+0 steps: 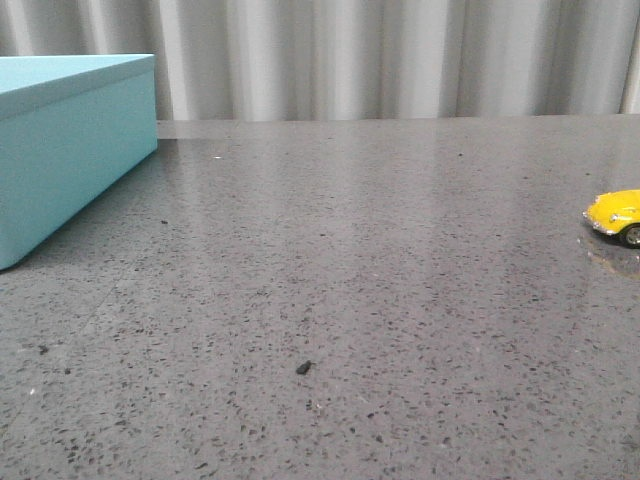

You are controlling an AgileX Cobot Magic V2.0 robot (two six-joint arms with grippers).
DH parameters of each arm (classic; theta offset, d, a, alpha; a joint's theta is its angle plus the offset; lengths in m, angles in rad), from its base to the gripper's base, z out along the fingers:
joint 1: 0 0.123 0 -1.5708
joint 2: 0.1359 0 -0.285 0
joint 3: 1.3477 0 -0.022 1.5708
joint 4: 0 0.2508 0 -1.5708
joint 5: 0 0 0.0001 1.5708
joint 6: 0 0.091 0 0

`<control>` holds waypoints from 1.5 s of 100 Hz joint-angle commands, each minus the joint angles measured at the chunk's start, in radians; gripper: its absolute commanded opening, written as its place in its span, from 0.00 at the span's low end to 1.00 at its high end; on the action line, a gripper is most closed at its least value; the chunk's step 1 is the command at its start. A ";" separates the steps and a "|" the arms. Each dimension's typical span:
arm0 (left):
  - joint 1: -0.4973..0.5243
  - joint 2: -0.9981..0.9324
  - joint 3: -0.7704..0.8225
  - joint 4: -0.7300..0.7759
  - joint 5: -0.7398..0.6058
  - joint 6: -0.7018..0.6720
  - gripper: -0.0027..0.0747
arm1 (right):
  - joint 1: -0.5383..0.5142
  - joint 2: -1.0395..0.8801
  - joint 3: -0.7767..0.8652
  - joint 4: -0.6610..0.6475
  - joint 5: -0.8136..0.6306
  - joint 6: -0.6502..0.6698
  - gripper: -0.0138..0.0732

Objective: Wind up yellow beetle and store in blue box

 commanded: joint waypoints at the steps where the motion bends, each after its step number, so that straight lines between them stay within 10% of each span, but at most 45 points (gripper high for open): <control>1: 0.000 -0.031 0.022 -0.010 -0.078 -0.010 0.01 | 0.009 0.024 -0.052 0.012 -0.013 -0.007 0.09; 150: 0.000 -0.031 0.022 -0.010 -0.086 -0.010 0.01 | 0.054 0.201 -0.062 -0.118 -0.013 0.049 0.09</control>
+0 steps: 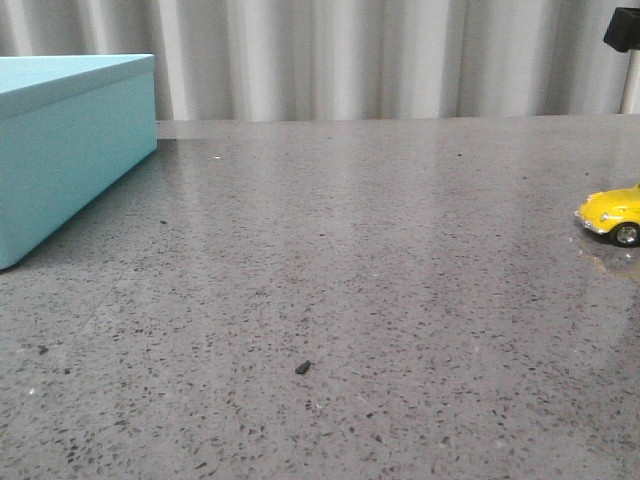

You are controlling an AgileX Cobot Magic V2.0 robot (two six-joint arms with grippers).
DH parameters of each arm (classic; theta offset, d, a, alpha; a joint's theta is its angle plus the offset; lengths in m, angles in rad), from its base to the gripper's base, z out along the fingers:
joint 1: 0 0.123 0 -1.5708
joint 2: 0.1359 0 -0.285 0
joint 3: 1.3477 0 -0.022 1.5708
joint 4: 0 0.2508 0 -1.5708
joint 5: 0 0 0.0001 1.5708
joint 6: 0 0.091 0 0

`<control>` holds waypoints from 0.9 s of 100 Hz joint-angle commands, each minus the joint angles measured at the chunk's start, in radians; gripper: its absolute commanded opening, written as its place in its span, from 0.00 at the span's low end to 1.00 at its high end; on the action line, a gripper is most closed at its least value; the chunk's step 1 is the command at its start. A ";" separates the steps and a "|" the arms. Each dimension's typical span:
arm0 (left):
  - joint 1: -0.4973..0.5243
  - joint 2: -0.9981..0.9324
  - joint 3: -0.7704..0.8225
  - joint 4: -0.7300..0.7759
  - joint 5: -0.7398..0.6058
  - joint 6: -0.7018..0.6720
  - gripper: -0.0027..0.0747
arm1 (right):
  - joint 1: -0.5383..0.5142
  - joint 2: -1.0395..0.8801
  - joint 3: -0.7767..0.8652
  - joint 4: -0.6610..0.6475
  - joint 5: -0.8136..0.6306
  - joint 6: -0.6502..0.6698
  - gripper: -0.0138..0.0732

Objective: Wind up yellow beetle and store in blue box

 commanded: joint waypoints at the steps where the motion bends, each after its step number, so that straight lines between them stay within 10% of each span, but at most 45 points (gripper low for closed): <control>1: 0.000 -0.031 0.022 -0.008 -0.086 -0.010 0.01 | -0.001 -0.014 -0.021 -0.049 -0.017 0.012 0.09; 90: 0.000 -0.031 0.022 -0.008 -0.086 -0.010 0.01 | -0.184 -0.010 -0.021 -0.188 0.039 0.069 0.09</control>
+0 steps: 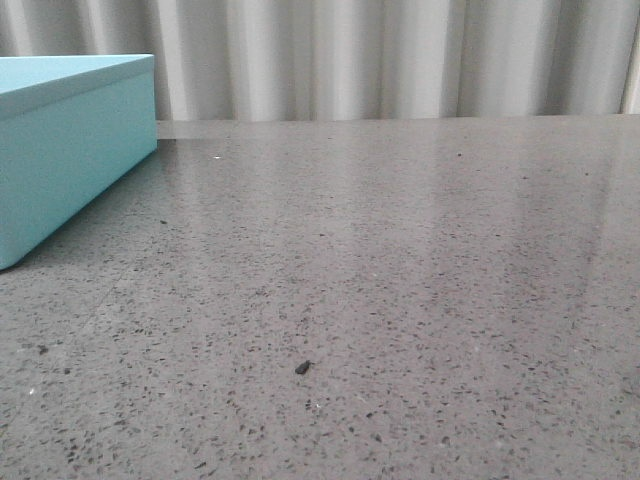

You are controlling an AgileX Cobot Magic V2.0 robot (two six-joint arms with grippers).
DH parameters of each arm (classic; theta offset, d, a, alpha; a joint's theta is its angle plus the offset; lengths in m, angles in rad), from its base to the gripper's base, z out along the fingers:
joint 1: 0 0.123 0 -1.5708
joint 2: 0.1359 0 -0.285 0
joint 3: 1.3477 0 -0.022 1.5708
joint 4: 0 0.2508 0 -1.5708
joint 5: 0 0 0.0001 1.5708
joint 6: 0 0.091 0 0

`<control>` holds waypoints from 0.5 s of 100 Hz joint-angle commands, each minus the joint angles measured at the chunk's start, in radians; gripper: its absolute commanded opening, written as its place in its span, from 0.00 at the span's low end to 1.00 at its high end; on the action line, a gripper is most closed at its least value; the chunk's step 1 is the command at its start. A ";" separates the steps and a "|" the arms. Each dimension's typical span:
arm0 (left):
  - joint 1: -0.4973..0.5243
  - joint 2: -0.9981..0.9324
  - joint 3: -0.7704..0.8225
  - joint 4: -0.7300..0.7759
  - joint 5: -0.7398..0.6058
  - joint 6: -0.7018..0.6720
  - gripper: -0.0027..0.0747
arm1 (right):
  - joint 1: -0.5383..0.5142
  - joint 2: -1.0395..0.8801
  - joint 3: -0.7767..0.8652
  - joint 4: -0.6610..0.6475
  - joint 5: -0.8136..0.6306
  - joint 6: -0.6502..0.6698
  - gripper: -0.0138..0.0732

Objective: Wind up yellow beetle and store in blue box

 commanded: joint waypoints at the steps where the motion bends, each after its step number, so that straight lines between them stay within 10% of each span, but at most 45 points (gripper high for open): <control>1: 0.000 -0.031 0.022 -0.008 -0.085 -0.010 0.01 | -0.016 -0.012 -0.018 -0.047 -0.006 0.003 0.09; 50: 0.000 -0.031 0.022 -0.008 -0.085 -0.010 0.01 | 0.020 -0.177 -0.249 0.148 0.053 -0.037 0.09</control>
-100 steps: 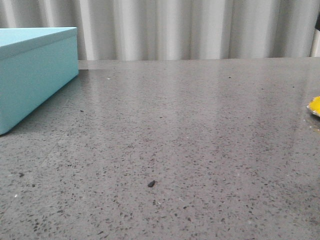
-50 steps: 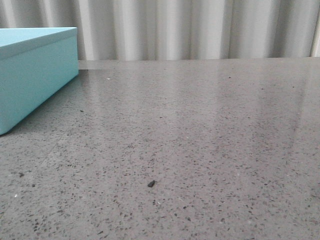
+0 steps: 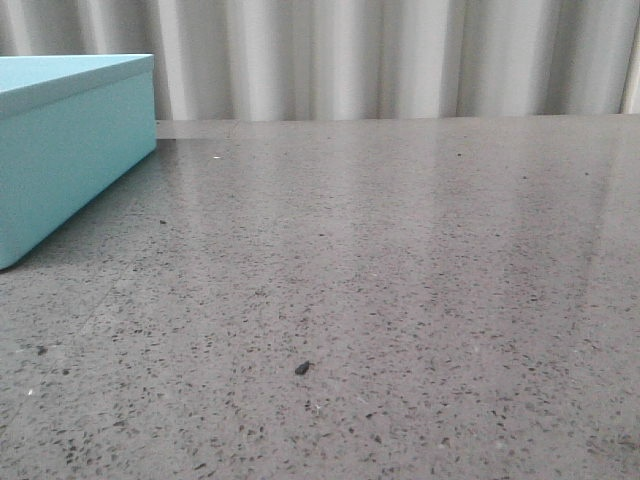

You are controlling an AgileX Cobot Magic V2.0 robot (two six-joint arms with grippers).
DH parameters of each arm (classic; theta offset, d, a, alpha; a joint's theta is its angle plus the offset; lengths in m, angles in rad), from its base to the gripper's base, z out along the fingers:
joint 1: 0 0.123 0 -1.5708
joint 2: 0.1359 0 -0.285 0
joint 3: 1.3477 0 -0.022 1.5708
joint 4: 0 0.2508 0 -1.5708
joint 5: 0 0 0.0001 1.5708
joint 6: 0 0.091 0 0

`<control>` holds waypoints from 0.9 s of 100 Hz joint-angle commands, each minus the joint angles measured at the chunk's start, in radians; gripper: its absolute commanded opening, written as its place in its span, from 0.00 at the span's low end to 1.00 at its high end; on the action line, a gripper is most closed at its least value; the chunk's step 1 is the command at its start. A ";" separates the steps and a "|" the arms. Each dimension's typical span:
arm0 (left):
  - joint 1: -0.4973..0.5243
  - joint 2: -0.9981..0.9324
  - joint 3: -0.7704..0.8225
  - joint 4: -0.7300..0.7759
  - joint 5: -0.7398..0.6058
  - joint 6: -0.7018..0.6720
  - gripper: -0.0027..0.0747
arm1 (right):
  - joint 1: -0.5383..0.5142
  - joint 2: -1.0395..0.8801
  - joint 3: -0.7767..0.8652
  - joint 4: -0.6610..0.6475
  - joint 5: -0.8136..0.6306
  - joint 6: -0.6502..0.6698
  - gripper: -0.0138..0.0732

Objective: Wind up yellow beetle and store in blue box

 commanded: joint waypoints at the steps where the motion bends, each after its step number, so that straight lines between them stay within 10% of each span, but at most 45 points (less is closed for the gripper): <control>1: 0.000 -0.031 0.022 -0.008 -0.084 -0.010 0.01 | 0.005 -0.080 -0.090 0.058 -0.010 -0.021 0.09; 90: 0.000 -0.031 -0.039 -0.106 -0.145 -0.005 0.01 | 0.005 -0.118 -0.128 0.254 -0.060 -0.107 0.09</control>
